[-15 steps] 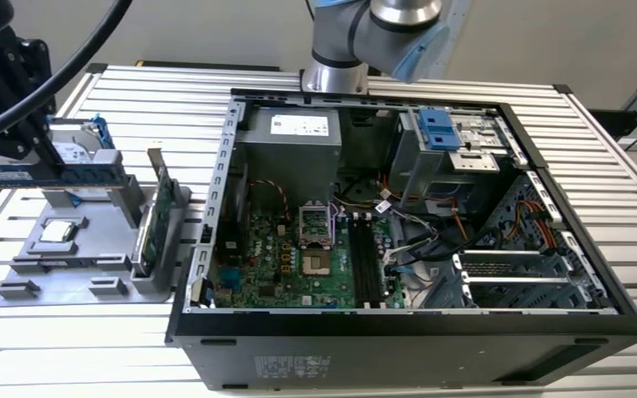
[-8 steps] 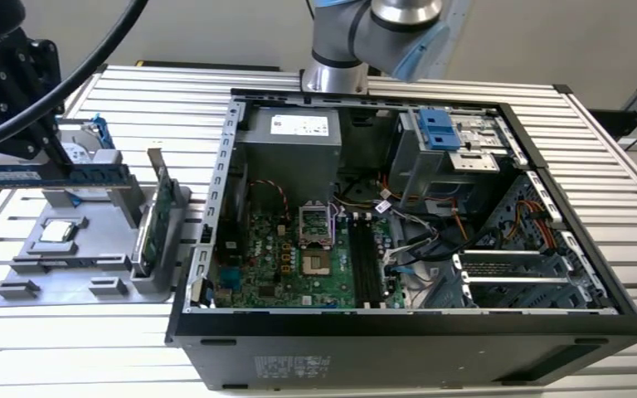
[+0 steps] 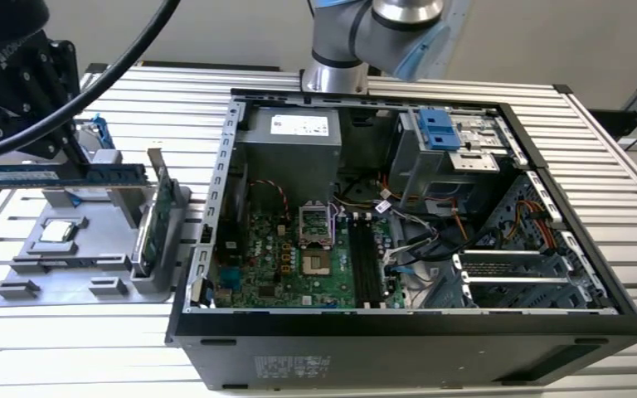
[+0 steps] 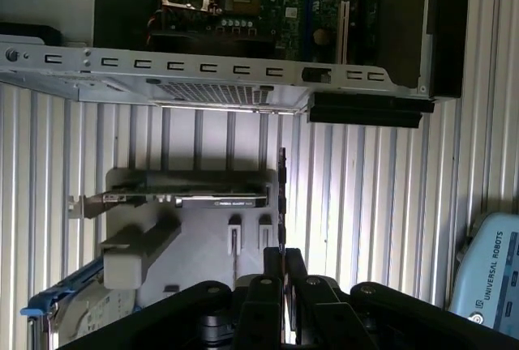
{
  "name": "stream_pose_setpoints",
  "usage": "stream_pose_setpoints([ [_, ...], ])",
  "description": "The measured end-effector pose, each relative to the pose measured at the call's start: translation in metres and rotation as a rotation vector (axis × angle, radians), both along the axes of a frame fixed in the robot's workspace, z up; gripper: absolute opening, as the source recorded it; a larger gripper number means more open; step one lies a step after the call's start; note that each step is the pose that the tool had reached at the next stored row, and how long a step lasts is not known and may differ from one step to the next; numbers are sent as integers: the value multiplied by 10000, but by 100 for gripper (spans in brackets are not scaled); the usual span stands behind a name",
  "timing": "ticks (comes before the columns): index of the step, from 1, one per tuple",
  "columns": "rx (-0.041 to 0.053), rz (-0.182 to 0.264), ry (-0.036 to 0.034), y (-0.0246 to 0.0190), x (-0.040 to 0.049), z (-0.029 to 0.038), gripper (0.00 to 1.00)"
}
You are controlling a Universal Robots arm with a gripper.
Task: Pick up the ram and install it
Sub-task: 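Pick up the ram and move it above insertion slot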
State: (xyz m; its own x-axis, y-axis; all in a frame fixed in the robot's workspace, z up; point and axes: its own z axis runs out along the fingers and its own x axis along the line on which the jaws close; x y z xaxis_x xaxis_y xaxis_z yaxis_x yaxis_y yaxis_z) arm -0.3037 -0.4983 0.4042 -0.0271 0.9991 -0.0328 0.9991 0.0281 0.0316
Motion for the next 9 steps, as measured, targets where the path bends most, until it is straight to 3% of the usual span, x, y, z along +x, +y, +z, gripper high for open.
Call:
stream_pose_setpoints([
  [9,0,0,-1,6,149,-2,0],
])
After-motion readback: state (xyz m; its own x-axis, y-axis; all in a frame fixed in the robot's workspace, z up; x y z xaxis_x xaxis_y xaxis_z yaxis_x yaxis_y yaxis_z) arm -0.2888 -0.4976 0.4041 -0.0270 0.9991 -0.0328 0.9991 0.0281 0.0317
